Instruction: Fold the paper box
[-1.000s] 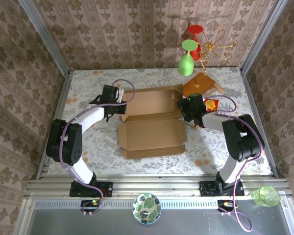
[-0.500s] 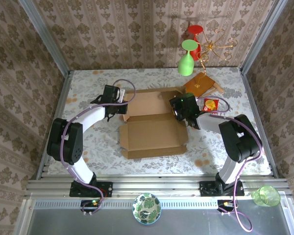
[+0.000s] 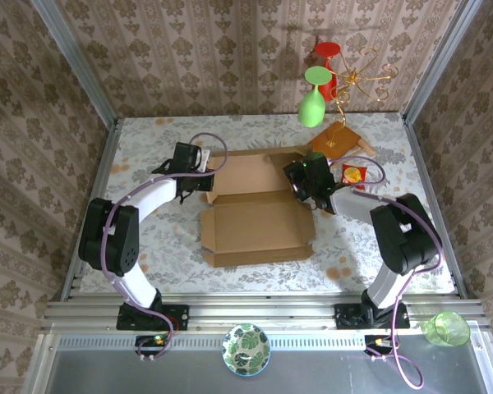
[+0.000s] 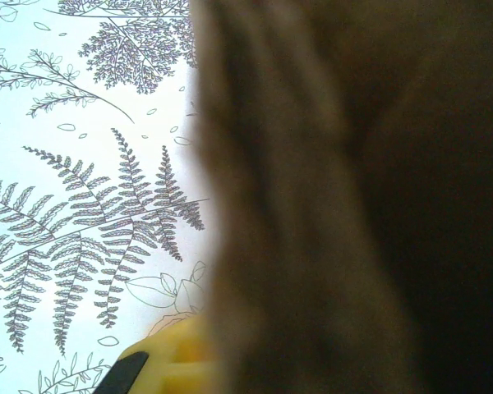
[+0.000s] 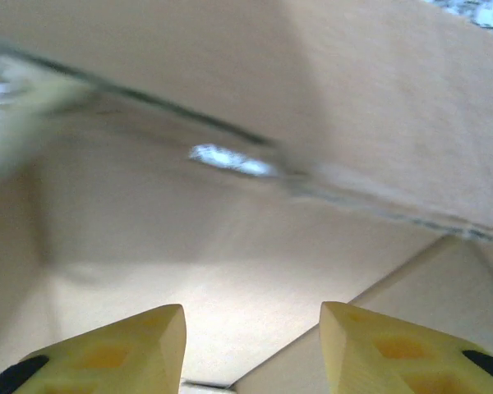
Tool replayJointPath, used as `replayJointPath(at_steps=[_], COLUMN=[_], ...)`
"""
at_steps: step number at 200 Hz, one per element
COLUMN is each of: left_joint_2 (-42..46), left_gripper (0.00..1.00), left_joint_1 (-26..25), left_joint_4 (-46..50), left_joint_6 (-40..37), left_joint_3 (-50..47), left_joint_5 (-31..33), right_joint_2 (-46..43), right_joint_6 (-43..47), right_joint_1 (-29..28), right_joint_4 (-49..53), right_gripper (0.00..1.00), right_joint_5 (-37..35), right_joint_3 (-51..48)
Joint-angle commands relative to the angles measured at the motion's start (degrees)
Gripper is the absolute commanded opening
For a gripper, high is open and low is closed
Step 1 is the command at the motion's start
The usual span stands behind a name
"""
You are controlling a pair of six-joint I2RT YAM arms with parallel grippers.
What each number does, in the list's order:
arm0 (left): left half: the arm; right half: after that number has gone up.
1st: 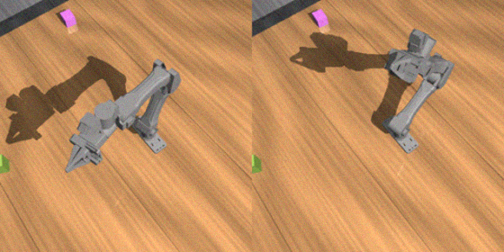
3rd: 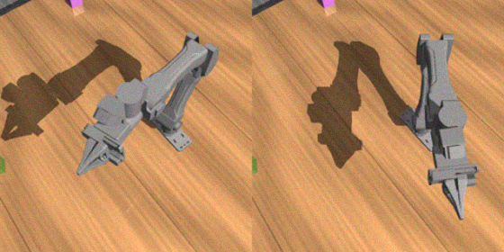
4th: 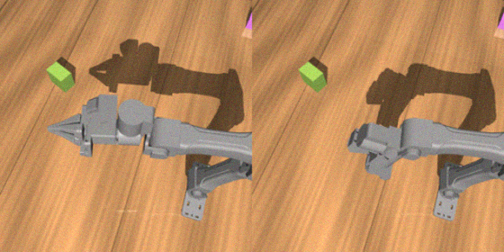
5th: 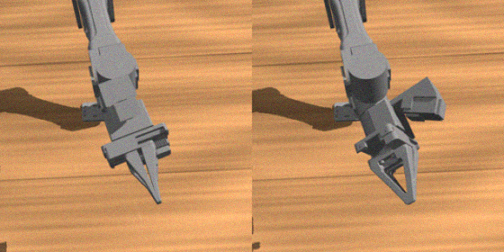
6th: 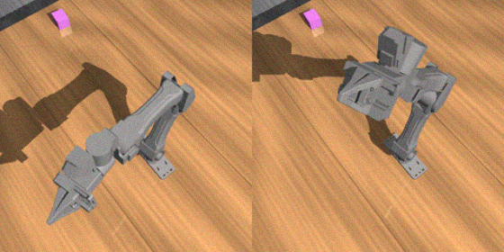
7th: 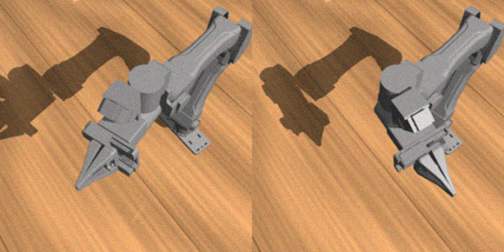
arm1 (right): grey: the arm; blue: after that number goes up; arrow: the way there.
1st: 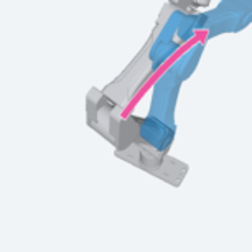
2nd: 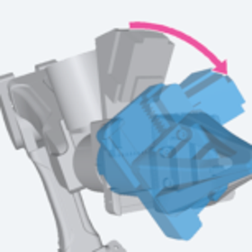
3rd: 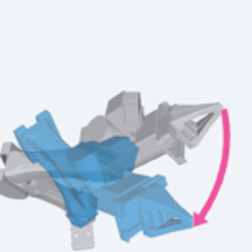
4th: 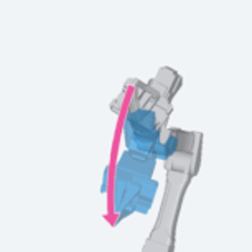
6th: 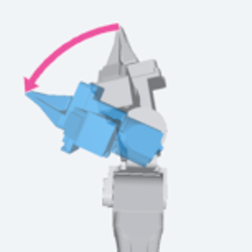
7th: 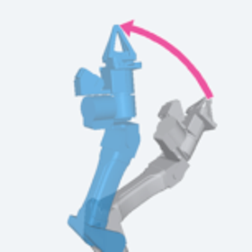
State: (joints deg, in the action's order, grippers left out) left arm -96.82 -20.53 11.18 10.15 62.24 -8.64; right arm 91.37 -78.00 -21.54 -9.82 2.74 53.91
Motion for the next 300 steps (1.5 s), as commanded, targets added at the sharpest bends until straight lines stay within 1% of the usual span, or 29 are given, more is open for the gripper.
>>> replayJointPath(at_steps=[1,20,40,54,79,91,100,107,118,133,148,161,179,216,253,266,300], left_joint_2=[1.1,1.3,1.5,1.8,2.3,2.6,2.6,2.7,2.9,3.3,3.6,3.1,2.0,-0.9,-3.0,-3.6,-5.3], left_gripper=[0.0,0.0,0.0,0.0,0.0,0.0,0.0,0.0,0.0,0.0,0.0,0.0,0.0,0.0,0.0,0.0,0.0], left_joint_1=[0.3,0.3,0.3,0.3,0.5,1.2,2.0,2.7,3.4,4.4,5.1,5.8,6.3,7.6,8.5,8.7,9.4], left_joint_4=[-0.3,-0.5,-0.6,-0.5,0.0,0.2,0.3,0.5,0.8,0.1,-1.3,-2.1,-0.5,3.4,6.4,7.7,10.5], left_joint_6=[0.7,0.8,0.9,0.9,0.0,-0.5,-0.8,-1.1,-1.8,-3.0,-4.1,-4.9,-7.1,-10.2,-11.9,-12.9,-13.6], left_joint_3=[0.6,0.3,0.1,-0.2,-0.5,-0.5,-0.5,-0.4,-0.1,-0.2,-0.4,0.0,2.0,6.2,8.6,9.4,11.2], left_joint_5=[-1.3,-1.2,-1.1,-1.0,-2.0,-3.9,-6.2,-7.4,-9.2,-11.7,-14.4,-17.3,-19.4,-23.3,-27.3,-27.8,-27.8], right_joint_2=[-5.7,-6.8,-5.6,-5.0,-7.1,-8.7,-9.9,-10.2,-9.2,-5.8,-3.9,-3.6,-3.9,-5.5,-5.1,-4.5,-4.2], right_joint_6=[3.1,3.3,3.6,4.0,9.5,13.1,16.0,18.0,21.1,25.5,31.3,37.8,45.6,58.3,64.0,64.8,64.0], right_joint_1=[0.0,0.9,2.7,4.2,8.3,10.9,13.4,15.7,19.6,23.5,24.4,23.7,22.6,22.7,23.4,23.3,23.3], right_joint_4=[4.4,5.0,5.6,6.1,8.7,8.7,5.7,2.0,-1.5,-2.2,-3.9,-1.7,1.1,8.1,14.3,15.5,16.1], right_gripper=[0.45,0.42,0.38,0.38,0.37,0.37,0.37,0.38,0.37,0.39,0.41,0.44,0.47,0.49,0.46,0.46,0.52], right_joint_5=[-3.7,-5.0,-4.9,-4.7,-5.0,-3.6,-0.7,3.3,12.0,24.4,33.2,37.9,41.5,42.5,47.3,49.3,52.8], right_joint_3=[2.8,4.3,7.0,8.5,9.2,8.0,5.5,3.0,0.8,0.1,-0.9,-0.2,0.3,2.5,6.3,7.0,8.9])
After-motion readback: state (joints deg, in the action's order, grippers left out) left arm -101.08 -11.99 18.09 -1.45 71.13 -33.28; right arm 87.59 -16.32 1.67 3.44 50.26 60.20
